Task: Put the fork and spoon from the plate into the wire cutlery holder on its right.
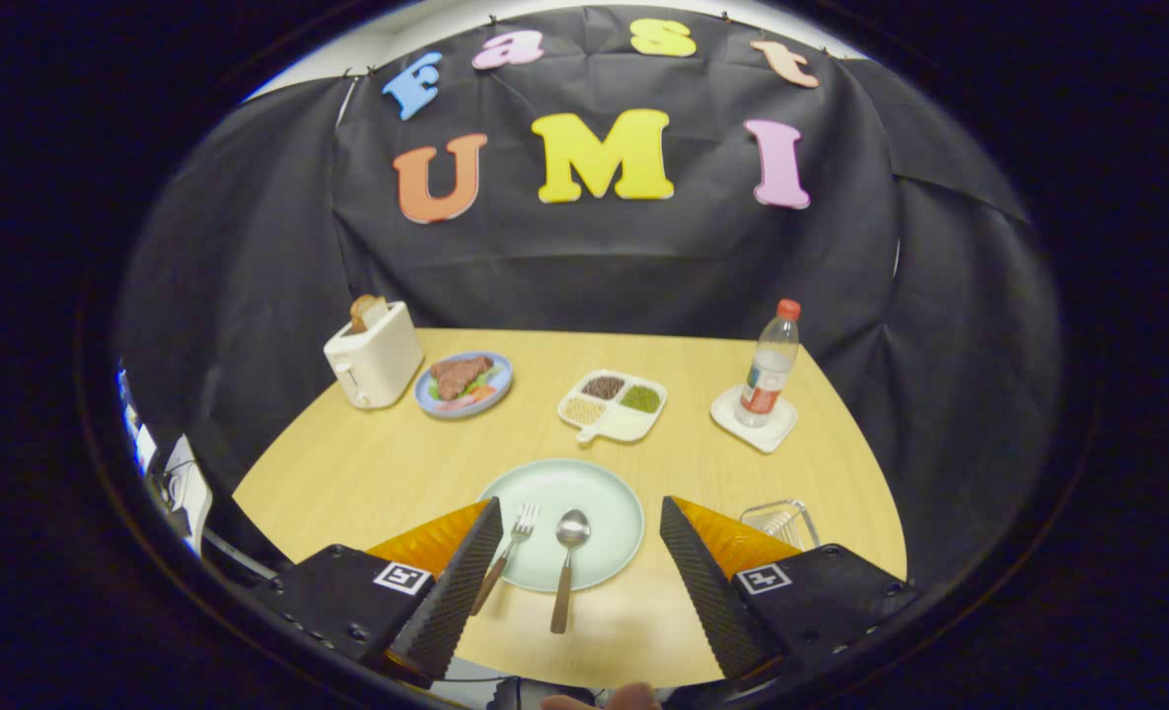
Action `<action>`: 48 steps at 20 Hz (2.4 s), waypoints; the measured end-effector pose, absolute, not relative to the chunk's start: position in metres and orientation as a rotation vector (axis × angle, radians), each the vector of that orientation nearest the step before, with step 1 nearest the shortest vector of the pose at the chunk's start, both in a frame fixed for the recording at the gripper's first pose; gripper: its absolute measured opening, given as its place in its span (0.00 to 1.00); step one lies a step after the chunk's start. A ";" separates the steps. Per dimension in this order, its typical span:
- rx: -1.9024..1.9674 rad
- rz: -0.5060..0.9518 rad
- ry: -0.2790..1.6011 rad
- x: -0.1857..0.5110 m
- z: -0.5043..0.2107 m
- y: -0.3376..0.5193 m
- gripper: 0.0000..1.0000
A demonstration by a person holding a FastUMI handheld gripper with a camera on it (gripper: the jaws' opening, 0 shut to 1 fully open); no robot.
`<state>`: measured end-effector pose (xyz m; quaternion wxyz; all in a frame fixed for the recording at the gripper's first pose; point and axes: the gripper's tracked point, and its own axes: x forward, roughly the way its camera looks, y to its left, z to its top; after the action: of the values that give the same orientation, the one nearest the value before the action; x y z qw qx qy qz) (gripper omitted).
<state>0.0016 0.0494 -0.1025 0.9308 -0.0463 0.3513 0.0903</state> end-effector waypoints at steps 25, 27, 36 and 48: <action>-0.038 0.183 1.256 -0.043 -0.245 0.050 0.03; -0.032 0.192 1.244 -0.046 -0.232 0.045 0.03; 0.008 0.193 1.126 -0.049 -0.125 -0.021 0.03; 0.087 0.014 1.210 -0.060 -0.117 -0.147 0.03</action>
<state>-0.0596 -0.1474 -0.1174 0.8216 0.0407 0.5685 0.0067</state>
